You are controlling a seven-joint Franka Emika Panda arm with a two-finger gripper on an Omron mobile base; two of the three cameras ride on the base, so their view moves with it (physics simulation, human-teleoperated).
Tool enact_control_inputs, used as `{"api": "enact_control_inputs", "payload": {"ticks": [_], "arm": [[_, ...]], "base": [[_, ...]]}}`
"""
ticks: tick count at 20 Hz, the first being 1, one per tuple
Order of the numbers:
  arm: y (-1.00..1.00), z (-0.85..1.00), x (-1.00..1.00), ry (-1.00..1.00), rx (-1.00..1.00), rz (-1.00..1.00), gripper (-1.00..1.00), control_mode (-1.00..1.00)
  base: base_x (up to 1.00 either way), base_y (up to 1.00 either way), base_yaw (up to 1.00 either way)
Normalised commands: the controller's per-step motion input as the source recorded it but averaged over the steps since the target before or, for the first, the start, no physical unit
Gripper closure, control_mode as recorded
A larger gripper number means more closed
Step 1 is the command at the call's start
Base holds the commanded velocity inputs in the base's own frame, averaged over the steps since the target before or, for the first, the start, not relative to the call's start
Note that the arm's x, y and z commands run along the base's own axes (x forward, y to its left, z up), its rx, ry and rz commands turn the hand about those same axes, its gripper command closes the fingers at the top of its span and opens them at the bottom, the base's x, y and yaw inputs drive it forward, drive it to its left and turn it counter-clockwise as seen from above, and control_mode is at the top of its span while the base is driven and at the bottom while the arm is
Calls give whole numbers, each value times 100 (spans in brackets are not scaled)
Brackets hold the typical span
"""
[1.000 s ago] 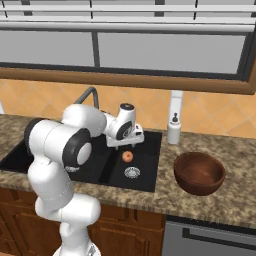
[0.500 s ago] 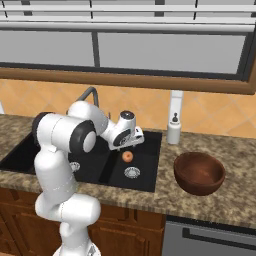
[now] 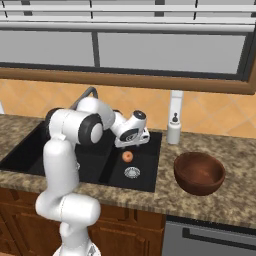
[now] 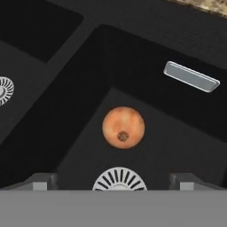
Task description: Pick the onion from the sink and place it in the bowl. Then pick the bowl and place it in the microwave. Then close the microwave door and press the start button.
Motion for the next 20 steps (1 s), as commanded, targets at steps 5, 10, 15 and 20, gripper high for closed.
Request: {"api": "enact_control_inputs", "payload": {"ticks": [5,10,15,20], "arm": [[0,-33,42,1,0,0,-100,-100],[0,-32,30,9,1,0,-100,-100],[14,-27,17,13,0,0,-100,-100],[4,-16,11,3,7,0,-100,-100]], "base": [[0,0,0],[0,0,0],[0,0,0],[0,0,0]]}}
